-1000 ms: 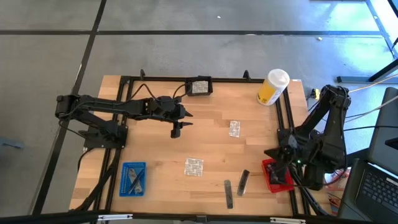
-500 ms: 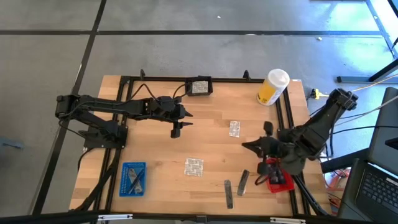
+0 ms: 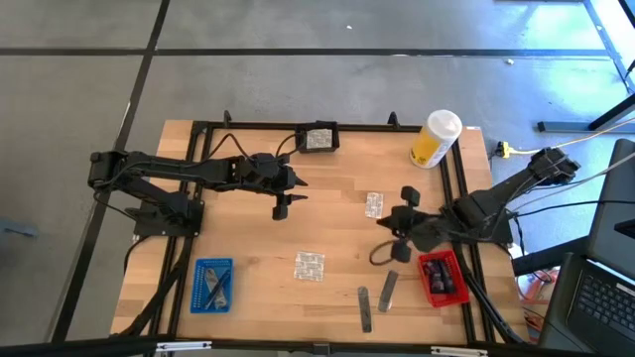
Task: Pick & Place Travel size toiletries
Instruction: Put the white bandage into the black bin
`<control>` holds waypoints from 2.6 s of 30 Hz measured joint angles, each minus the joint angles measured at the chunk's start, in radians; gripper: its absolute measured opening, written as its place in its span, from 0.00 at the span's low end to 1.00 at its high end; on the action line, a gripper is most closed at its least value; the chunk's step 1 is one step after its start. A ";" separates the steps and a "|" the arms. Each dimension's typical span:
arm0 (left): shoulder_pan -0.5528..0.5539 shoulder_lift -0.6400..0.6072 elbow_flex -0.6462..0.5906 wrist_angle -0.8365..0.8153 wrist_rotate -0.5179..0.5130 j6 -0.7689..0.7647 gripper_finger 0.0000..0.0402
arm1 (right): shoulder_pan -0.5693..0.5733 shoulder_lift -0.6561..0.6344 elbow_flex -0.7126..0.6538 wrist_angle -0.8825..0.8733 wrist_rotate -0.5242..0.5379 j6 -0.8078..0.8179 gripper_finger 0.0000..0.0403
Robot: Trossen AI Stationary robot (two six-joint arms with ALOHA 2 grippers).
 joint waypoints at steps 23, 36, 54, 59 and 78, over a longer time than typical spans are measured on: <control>0.000 0.000 0.000 0.000 0.000 0.000 0.41 | -0.450 0.028 -0.257 0.341 -0.069 0.147 0.06; 0.000 0.000 0.000 0.000 0.000 0.000 0.41 | -0.550 0.235 -0.257 0.396 -0.154 0.246 0.39; 0.000 0.000 0.000 0.000 0.000 0.000 0.41 | -0.565 0.337 -0.257 0.354 -0.179 0.399 0.59; 0.000 0.000 0.000 0.000 0.000 0.000 0.41 | -0.565 0.400 -0.257 0.364 -0.183 0.401 0.54; 0.000 0.000 0.000 0.000 0.000 0.000 0.41 | -0.564 0.491 -0.253 0.371 -0.168 0.418 0.33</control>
